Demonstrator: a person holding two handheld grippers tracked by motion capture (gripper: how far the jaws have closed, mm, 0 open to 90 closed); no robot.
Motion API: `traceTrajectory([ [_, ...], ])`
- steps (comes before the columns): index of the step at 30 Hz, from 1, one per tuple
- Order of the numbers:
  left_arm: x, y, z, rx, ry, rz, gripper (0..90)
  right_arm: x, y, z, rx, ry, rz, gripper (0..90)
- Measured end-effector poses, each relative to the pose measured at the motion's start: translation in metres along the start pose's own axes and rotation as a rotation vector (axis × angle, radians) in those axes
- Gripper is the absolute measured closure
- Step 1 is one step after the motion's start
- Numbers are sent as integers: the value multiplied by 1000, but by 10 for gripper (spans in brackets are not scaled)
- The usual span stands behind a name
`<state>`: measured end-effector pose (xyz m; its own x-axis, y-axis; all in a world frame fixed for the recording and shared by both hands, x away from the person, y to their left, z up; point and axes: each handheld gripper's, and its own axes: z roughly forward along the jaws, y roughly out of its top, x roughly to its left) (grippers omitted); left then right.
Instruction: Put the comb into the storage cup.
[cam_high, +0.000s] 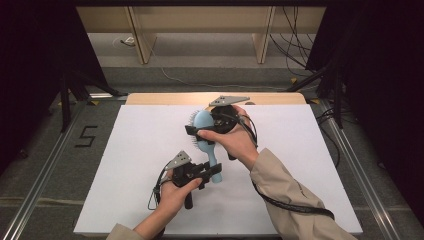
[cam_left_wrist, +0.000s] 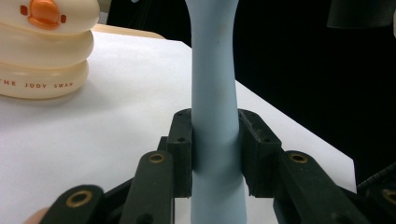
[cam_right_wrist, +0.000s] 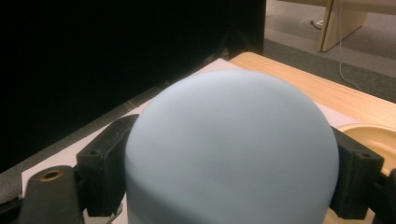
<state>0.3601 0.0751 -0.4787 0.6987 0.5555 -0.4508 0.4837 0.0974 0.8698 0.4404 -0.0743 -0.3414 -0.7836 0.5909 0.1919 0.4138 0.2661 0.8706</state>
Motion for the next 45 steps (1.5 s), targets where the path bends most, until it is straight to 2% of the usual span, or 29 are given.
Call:
traceTrajectory([
  [8,0,0,0,-2,-1,1,677,0,0,-1,-1,5,8,196],
  [28,-1,-1,1,3,-2,4,676,1,-2,-2,-8,-18,25,203],
  [45,-1,0,0,-5,20,30,672,7,0,-4,-22,-28,-10,205],
])
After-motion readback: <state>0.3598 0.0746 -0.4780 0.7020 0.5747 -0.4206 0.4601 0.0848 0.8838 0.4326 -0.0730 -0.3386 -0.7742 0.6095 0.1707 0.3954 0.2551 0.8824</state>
